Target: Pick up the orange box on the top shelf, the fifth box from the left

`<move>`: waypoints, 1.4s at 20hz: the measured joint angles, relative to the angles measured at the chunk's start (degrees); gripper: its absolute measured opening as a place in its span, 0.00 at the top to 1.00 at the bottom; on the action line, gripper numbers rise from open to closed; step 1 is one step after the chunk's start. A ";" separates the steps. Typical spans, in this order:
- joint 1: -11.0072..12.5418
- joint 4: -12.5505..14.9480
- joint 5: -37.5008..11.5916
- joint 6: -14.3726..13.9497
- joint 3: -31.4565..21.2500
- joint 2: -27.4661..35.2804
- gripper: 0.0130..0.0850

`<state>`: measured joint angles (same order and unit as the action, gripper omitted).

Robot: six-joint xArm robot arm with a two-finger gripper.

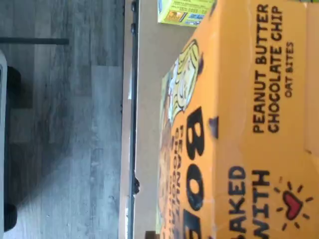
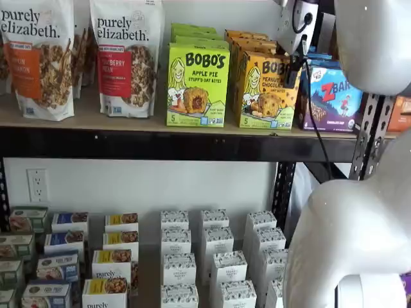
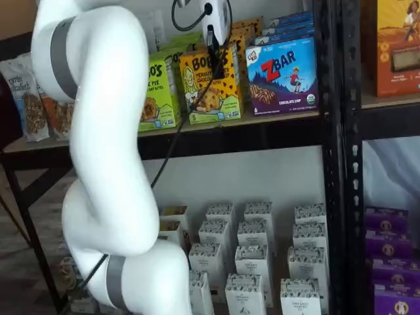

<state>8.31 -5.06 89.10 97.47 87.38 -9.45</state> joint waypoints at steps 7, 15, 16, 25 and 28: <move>-0.06 0.25 0.11 -0.02 0.10 0.06 0.50; -0.08 0.33 -0.31 -0.02 -0.15 -0.11 0.50; -0.07 0.34 -0.31 -0.01 -0.15 -0.12 0.50; -0.08 0.46 -0.27 0.00 -0.19 -0.19 0.50; -0.05 0.38 -0.34 0.01 -0.26 -0.26 0.50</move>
<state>8.26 -4.68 88.76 97.48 87.13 -9.71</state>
